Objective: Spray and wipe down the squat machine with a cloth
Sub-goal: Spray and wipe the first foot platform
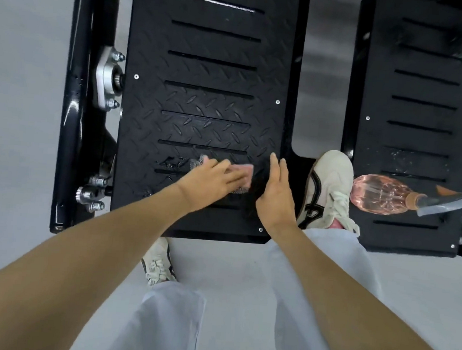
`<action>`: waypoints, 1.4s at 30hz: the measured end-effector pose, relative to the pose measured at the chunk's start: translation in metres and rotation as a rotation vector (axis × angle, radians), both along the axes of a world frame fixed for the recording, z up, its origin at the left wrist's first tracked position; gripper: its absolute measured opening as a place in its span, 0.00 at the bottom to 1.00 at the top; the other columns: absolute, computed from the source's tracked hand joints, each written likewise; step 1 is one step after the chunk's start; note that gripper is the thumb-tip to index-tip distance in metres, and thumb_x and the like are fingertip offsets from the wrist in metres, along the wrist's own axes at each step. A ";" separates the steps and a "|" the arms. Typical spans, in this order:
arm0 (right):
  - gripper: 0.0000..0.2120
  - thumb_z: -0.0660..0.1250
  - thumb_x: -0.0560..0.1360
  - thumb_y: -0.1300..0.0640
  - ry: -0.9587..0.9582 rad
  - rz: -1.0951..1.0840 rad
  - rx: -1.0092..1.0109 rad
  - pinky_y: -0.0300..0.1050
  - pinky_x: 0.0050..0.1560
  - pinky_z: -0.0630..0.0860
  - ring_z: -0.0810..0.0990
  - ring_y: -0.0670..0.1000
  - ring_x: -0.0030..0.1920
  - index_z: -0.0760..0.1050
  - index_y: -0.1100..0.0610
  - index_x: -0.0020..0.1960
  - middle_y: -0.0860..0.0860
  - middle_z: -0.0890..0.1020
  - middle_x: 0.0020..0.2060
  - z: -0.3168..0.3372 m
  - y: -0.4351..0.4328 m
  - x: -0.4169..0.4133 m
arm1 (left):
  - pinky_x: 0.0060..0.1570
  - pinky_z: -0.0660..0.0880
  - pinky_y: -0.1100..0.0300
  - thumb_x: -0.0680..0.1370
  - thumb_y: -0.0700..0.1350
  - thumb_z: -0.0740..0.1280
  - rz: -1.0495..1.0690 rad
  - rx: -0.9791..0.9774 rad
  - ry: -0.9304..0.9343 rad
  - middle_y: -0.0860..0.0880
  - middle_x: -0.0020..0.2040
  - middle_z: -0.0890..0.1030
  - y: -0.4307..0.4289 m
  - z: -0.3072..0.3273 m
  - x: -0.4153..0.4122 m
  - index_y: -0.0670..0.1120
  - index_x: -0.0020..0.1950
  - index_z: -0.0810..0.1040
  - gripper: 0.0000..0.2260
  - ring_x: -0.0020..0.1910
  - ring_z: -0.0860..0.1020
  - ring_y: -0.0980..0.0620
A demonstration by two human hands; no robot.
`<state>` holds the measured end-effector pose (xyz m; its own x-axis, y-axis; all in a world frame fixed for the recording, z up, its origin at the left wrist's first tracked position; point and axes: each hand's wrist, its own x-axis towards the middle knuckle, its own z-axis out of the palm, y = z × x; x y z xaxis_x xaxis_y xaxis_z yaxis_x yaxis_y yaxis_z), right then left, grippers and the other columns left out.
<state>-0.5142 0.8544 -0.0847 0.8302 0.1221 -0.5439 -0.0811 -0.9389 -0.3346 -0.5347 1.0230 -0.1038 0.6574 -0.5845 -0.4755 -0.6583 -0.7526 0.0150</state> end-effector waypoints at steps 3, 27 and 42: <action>0.42 0.60 0.70 0.74 -0.009 -0.012 -0.013 0.52 0.54 0.76 0.77 0.59 0.54 0.47 0.53 0.78 0.56 0.50 0.77 0.001 0.001 0.002 | 0.55 0.68 0.53 0.79 0.37 0.60 0.387 0.006 -0.009 0.49 0.79 0.46 -0.003 0.003 -0.004 0.46 0.78 0.43 0.34 0.57 0.65 0.44; 0.38 0.63 0.78 0.56 0.178 0.279 -0.383 0.57 0.76 0.49 0.46 0.63 0.76 0.43 0.63 0.77 0.64 0.43 0.76 0.003 0.055 -0.010 | 0.56 0.69 0.53 0.78 0.37 0.61 0.636 0.086 -0.053 0.49 0.79 0.44 0.080 -0.001 -0.041 0.47 0.78 0.43 0.35 0.61 0.65 0.43; 0.39 0.64 0.78 0.56 0.164 0.284 -0.411 0.55 0.76 0.48 0.46 0.61 0.77 0.42 0.63 0.77 0.62 0.41 0.76 0.001 0.057 -0.015 | 0.51 0.71 0.55 0.78 0.38 0.61 0.809 0.150 -0.029 0.47 0.79 0.46 0.089 -0.001 -0.066 0.45 0.78 0.41 0.36 0.57 0.66 0.45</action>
<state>-0.5291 0.9117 -0.0840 0.6953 0.0794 -0.7143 0.1757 -0.9825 0.0618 -0.6010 1.1116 -0.1045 0.8614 0.1434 -0.4872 0.0895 -0.9872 -0.1324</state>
